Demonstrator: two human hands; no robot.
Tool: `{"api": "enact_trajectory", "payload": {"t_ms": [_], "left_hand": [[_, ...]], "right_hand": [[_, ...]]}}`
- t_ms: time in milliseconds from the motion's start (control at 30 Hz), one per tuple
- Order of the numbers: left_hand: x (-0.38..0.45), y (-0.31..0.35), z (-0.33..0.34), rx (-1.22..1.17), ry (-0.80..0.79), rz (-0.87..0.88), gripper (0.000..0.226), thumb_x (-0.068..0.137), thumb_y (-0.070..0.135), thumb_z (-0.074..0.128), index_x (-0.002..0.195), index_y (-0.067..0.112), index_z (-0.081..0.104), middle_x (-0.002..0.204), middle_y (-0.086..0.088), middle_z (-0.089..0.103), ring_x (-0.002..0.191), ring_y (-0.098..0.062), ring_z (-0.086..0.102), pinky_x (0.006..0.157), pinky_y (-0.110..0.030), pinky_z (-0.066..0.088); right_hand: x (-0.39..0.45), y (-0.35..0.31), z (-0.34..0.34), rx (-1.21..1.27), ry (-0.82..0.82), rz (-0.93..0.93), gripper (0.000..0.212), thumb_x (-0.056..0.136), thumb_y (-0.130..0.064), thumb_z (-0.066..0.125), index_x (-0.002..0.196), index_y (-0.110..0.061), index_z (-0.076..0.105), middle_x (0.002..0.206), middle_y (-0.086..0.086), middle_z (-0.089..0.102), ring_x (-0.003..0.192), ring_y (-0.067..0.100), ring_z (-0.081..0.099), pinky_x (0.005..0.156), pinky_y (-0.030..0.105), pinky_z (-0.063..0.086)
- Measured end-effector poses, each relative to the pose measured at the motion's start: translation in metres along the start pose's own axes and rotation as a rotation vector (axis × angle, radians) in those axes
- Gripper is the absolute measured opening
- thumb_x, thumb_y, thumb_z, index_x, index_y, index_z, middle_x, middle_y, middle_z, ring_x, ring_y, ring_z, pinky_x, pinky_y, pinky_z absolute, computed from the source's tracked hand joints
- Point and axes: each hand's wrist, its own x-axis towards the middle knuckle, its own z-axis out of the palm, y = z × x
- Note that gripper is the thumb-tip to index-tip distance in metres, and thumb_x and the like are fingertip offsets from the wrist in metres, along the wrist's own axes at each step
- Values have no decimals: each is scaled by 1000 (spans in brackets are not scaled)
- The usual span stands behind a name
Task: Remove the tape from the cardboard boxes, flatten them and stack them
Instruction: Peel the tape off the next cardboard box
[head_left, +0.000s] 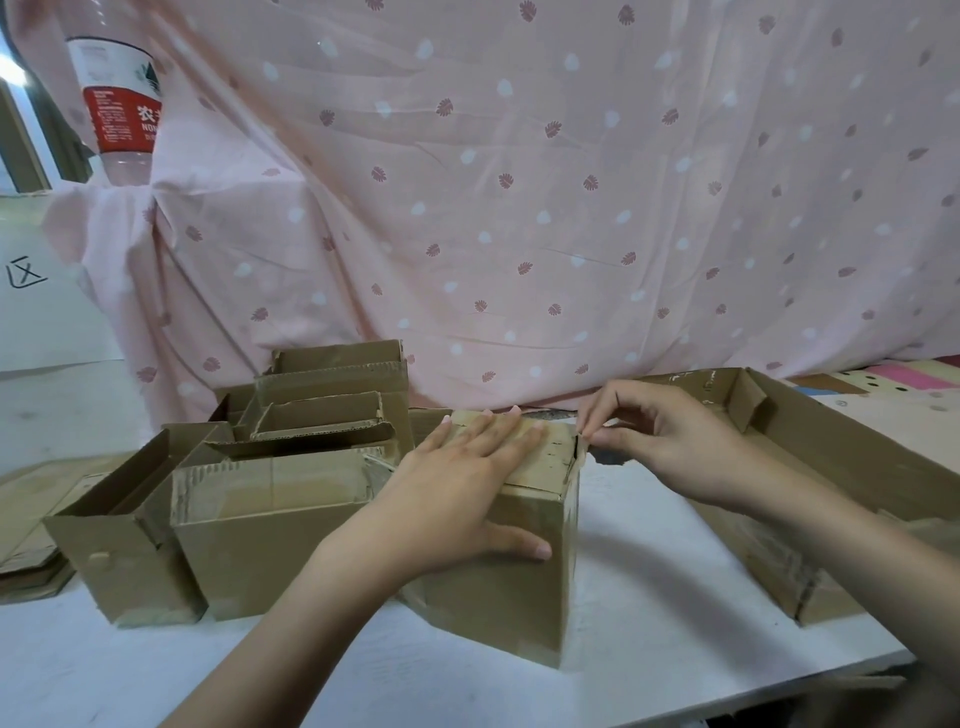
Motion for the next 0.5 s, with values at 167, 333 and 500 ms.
{"api": "enact_trajectory", "payload": {"t_ms": [167, 333, 500], "left_hand": [[2, 6, 1, 19, 6, -13, 110, 76, 82, 51, 157, 35, -7, 166, 6, -11, 153, -15, -4, 124, -43, 0], [3, 10, 1, 26, 5, -30, 109, 77, 81, 51, 158, 32, -5, 166, 4, -9, 153, -15, -4, 124, -46, 3], [2, 11, -1, 28, -13, -47, 111, 77, 80, 51, 158, 31, -6, 166, 4, -10, 153, -15, -5, 124, -45, 2]], "right_hand": [[-6, -3, 0, -193, 34, 3, 22, 94, -3, 65, 98, -23, 70, 110, -9, 68, 89, 15, 65, 82, 40, 54], [-13, -20, 7, -535, -90, -135, 49, 98, -22, 61, 135, -52, 51, 106, -24, 60, 94, 9, 56, 83, 19, 43], [-11, -26, 5, -625, -92, -186, 12, 92, -27, 70, 95, -37, 76, 99, -21, 64, 97, -1, 57, 81, 28, 47]]}}
